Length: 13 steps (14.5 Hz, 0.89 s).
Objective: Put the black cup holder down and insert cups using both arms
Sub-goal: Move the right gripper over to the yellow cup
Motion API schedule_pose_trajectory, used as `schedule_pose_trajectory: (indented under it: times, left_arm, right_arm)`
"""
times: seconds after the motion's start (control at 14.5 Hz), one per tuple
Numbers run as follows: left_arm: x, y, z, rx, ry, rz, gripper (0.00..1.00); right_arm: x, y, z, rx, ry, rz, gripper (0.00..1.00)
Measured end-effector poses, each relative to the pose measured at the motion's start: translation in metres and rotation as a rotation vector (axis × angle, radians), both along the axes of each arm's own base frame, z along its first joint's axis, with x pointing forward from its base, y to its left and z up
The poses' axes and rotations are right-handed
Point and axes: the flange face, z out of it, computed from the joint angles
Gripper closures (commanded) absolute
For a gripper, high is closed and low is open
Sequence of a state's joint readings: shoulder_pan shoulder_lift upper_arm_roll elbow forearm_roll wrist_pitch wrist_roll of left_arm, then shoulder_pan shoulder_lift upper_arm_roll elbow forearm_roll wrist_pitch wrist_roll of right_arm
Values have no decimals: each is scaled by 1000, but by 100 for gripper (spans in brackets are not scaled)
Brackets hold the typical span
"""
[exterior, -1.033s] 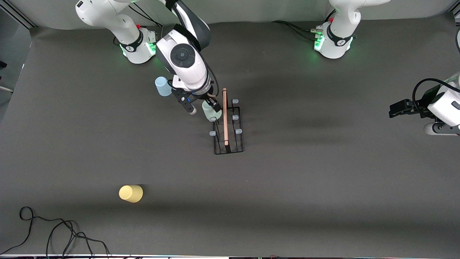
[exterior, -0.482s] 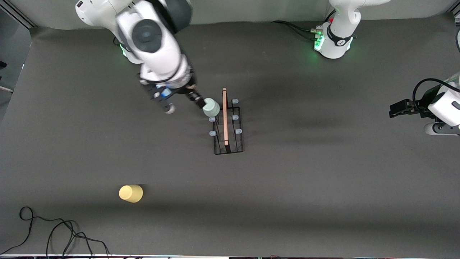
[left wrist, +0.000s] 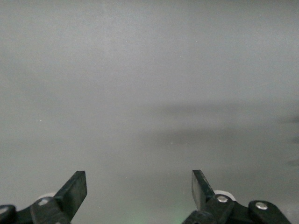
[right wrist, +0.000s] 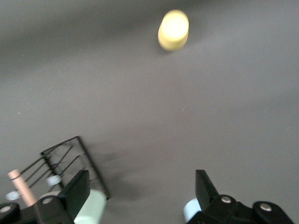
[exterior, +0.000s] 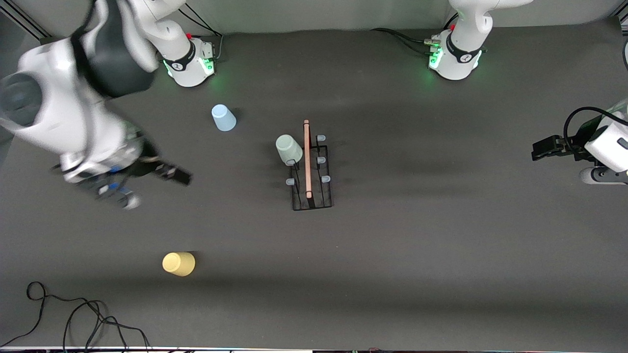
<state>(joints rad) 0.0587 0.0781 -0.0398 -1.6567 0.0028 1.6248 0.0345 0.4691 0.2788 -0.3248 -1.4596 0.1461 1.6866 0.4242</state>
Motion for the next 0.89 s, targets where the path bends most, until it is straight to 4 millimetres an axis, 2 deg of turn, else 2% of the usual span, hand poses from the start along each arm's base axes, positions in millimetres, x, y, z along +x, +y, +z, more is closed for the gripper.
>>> schedule_pose_trajectory:
  times: [0.14,0.28,0.41,0.55,0.89]
  left_arm:
    - [0,0,0,0,0,0,0]
    - [0,0,0,0,0,0,0]
    - [0,0,0,0,1,0,0]
    - [0,0,-1,0,1,1,0]
    - [0,1,-1,0,3,1,0]
  right_arm:
    - [28,-37,-12,-15,-14,114,0]
    - [53,-53,-31,-37,-19,217,0]
    - [74,-59,-56,-57,-25,282,0]
    - [92,-58,-90,-80,-55,301,0]
    - [121,-54,-200,-134,-89,330,0]
